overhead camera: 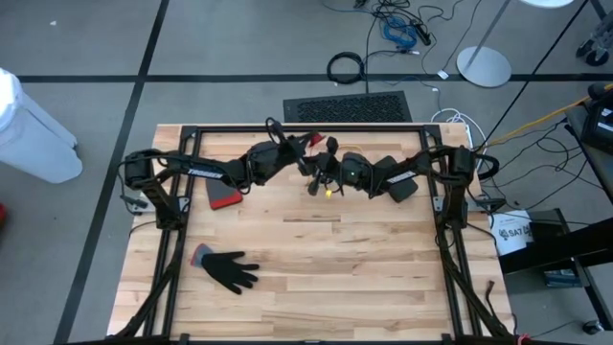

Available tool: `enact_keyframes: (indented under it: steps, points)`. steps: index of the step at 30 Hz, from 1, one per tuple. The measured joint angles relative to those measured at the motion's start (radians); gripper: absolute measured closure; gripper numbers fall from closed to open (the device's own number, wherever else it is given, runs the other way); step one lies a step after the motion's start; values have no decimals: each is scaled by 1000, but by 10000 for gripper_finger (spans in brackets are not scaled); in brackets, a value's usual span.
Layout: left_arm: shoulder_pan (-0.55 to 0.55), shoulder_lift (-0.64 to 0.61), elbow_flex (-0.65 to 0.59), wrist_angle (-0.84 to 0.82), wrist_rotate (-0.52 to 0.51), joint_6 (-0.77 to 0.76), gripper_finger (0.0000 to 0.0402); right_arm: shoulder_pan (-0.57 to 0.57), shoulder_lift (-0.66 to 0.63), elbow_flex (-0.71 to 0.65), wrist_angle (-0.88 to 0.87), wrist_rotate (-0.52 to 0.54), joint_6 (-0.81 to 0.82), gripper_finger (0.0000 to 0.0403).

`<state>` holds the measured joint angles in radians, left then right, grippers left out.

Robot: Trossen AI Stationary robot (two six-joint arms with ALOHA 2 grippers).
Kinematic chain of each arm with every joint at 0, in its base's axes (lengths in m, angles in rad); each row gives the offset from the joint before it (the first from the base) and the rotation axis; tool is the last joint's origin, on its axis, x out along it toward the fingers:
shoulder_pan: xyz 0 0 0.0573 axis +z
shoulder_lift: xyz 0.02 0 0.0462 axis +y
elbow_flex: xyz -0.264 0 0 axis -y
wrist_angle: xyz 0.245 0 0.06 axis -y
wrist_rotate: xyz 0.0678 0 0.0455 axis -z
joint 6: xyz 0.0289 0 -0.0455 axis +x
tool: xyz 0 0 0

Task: Coil cords
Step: Coil the red wire into the spool

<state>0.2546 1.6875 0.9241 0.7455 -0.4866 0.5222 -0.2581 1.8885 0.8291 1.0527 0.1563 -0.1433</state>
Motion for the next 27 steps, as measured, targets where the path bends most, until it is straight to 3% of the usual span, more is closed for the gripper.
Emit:
enact_keyframes:
  steps: [9, 27]
  points:
    - [0, 0, 0, 50, 0, -60, 401, 11, 1, 0, 54, 80, -59, 403]
    - [5, 0, 0, 161, 35, -128, 401, 14, -97, -23, 9, 73, -154, 403]
